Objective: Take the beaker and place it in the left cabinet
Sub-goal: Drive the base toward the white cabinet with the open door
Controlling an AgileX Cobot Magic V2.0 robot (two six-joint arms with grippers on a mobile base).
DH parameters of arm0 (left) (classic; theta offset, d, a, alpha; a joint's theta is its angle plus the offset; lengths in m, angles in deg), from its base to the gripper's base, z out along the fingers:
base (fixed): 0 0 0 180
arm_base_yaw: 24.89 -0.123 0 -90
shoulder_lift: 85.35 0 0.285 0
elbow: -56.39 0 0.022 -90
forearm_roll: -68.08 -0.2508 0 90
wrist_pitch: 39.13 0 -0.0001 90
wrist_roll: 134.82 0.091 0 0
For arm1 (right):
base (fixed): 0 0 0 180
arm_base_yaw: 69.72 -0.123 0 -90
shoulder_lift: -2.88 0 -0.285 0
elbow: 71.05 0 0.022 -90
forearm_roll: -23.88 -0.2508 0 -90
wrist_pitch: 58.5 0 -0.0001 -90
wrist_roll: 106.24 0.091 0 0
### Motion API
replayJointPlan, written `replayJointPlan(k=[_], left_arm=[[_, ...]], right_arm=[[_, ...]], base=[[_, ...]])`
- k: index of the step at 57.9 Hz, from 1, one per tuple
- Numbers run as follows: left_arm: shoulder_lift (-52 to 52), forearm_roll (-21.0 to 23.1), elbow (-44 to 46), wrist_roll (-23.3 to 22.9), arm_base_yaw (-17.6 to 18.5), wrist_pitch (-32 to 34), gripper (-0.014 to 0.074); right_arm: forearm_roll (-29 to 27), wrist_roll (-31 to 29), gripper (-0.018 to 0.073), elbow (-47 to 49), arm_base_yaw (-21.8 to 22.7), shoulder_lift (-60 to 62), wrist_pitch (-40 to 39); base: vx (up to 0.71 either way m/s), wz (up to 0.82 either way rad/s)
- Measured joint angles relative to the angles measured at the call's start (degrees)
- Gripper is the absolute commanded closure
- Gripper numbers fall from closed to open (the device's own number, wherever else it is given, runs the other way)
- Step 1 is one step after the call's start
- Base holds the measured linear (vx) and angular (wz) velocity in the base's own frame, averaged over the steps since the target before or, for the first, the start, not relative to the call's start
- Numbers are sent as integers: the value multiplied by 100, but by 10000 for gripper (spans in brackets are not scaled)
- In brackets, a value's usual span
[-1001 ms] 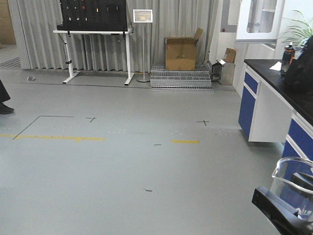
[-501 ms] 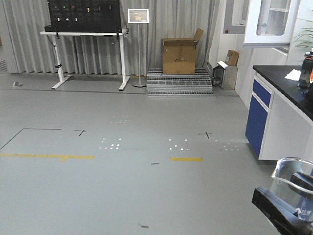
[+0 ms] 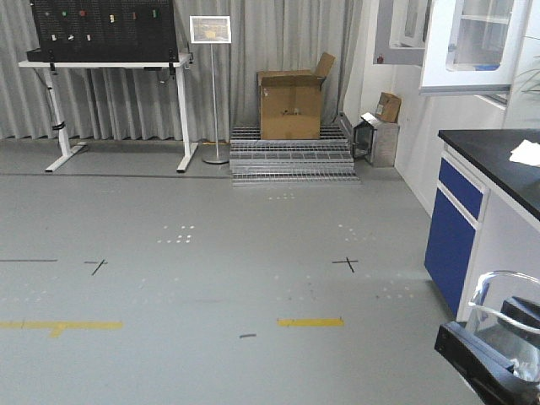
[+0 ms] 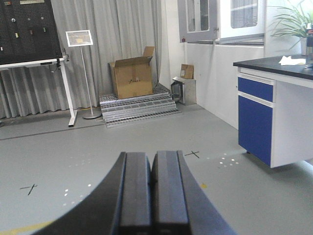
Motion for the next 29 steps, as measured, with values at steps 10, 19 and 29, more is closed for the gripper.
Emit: replayJointPlan(k=[10, 19, 29], left_arm=[[0, 0, 0, 0, 0, 0, 596], [0, 0, 0, 0, 0, 0, 596], [0, 0, 0, 0, 0, 0, 596]], right_arm=[[0, 0, 564, 0, 0, 0, 0], [0, 0, 564, 0, 0, 0, 0], [0, 0, 564, 0, 0, 0, 5]], base=[[70, -3], [72, -2], [71, -2]])
